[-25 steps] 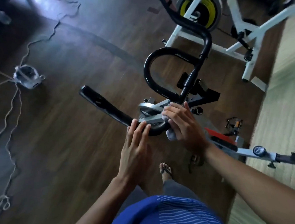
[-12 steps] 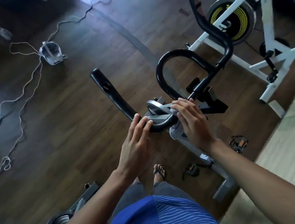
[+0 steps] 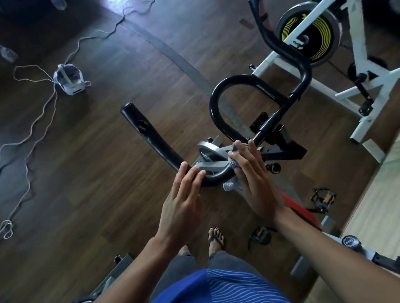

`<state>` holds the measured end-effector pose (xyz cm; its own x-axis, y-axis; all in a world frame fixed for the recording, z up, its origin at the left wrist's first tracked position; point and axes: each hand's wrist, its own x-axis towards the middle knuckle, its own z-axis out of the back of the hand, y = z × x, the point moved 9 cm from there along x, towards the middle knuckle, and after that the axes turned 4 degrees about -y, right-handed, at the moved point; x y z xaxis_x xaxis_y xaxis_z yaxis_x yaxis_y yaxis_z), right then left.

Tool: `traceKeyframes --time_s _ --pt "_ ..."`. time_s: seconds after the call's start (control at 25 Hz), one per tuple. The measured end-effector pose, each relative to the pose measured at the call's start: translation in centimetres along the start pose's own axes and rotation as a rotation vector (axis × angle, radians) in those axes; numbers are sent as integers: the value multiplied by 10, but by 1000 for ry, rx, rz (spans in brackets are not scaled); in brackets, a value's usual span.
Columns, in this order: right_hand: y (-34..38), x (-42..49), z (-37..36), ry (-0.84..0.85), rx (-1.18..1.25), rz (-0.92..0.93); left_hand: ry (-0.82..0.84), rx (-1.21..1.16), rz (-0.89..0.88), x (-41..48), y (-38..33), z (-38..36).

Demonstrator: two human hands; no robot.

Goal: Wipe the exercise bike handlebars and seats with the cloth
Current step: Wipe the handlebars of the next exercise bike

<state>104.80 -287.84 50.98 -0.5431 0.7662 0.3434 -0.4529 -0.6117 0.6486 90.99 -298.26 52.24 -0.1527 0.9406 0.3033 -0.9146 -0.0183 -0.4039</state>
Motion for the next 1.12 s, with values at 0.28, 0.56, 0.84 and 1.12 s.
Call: traceKeyframes --time_s 0.28,0.56,0.84,1.12 --pt "-6 6 5 -89 47 -41 9 -7 -25 1 0 3" --pt "19 15 21 -223 87 -139 -9 -18 -50 1 3 6" --pt "69 16 17 -282 172 -247 -123 15 -171 37 17 51" --pt "129 49 -37 -473 264 -418 -259 -209 -197 122 110 115"
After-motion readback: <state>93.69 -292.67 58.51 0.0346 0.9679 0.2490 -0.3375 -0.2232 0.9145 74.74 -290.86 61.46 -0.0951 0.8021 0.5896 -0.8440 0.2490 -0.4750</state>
